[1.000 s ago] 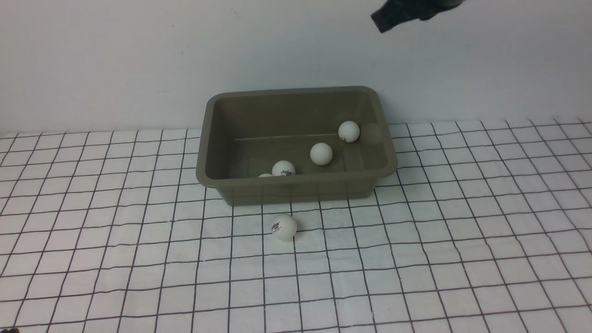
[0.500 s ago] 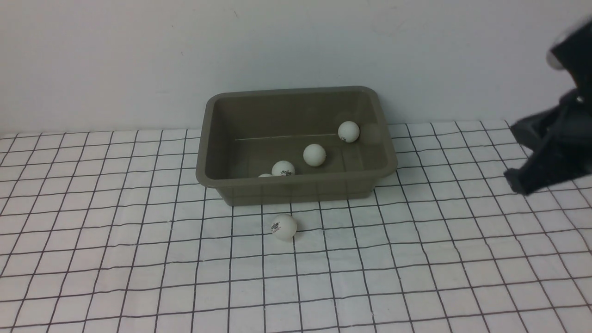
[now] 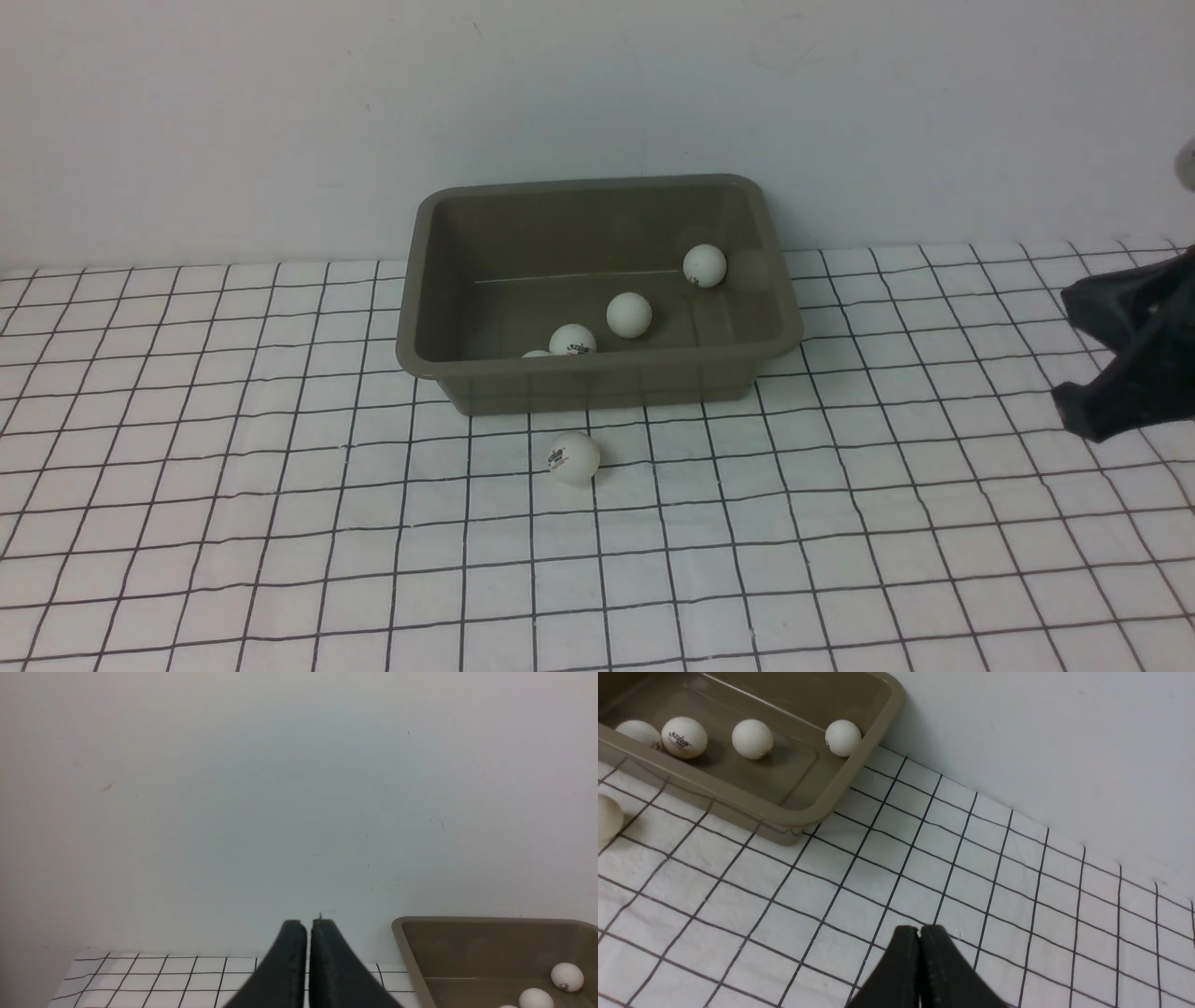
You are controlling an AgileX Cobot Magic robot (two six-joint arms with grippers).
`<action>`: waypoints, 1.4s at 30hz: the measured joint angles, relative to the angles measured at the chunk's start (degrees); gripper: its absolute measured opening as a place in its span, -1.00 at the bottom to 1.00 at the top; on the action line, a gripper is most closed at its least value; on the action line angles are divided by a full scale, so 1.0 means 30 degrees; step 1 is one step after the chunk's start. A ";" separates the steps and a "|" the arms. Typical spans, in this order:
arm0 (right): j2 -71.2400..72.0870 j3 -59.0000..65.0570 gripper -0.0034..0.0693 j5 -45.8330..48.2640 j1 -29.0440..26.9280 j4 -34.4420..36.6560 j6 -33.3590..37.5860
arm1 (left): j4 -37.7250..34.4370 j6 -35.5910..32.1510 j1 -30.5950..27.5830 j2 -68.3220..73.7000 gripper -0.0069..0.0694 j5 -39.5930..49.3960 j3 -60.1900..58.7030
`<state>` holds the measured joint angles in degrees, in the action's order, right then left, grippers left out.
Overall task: Put the table tennis balls into the box on the white checkered tablecloth.
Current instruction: 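Reach for and grasp a ping pong ball on the table beside the basket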
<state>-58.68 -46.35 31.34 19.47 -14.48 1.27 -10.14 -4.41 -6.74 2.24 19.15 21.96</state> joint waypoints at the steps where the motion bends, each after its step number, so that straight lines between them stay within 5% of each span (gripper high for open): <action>1: 0.0000 0.0000 -0.95 0.0197 0.0000 0.0023 0.0000 | 0.0000 0.0000 0.0000 0.0000 -0.83 0.0000 0.0000; 14: 0.2145 0.0022 -0.95 0.2763 0.0000 0.0301 -0.0526 | -0.0663 0.0016 0.0000 0.0020 -0.83 0.0022 0.0000; 21: 0.7567 0.1520 -0.95 0.4189 0.0000 -0.0672 -0.0544 | -0.5401 -0.0099 0.0000 0.0099 -0.83 0.1250 0.0111; 28: 1.2258 0.2906 -0.95 0.7147 0.0000 -0.0819 -0.0549 | -1.1224 -0.8001 0.0000 0.5735 -0.83 0.9157 0.1987; 32: 1.3652 0.3043 -0.95 0.8428 0.0000 -0.0963 -0.0565 | -1.3555 -1.1352 0.0000 1.1041 -0.74 1.0871 0.4254; 42: 1.4120 0.3043 -0.95 0.9051 0.0000 0.0488 -0.0605 | -1.4182 -1.4534 0.1527 1.9330 -0.49 1.1316 0.6262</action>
<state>-16.32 -37.23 58.49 19.47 -13.02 -0.55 -52.69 -48.02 -2.16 60.23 53.10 40.75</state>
